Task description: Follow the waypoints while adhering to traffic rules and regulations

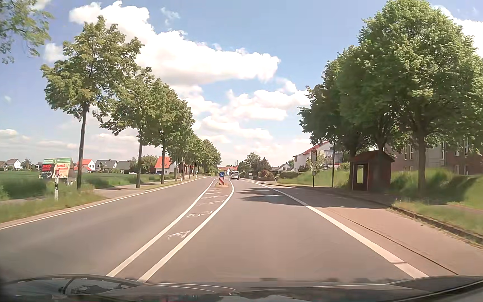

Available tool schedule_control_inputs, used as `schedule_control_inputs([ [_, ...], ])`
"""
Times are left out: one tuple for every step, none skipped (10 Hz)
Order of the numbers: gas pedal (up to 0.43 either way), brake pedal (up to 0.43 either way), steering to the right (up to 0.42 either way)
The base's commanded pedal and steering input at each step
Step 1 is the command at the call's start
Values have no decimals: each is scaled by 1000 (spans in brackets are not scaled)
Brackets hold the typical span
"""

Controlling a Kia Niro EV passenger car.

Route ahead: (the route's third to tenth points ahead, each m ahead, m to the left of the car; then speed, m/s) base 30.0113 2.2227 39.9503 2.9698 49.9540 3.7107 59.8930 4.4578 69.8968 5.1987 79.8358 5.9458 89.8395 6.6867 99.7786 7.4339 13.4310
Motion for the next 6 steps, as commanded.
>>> schedule_control_inputs([
  [138,0,-5],
  [138,0,-5],
  [138,0,-5],
  [150,0,-5],
  [150,0,-5],
  [157,0,-5],
])
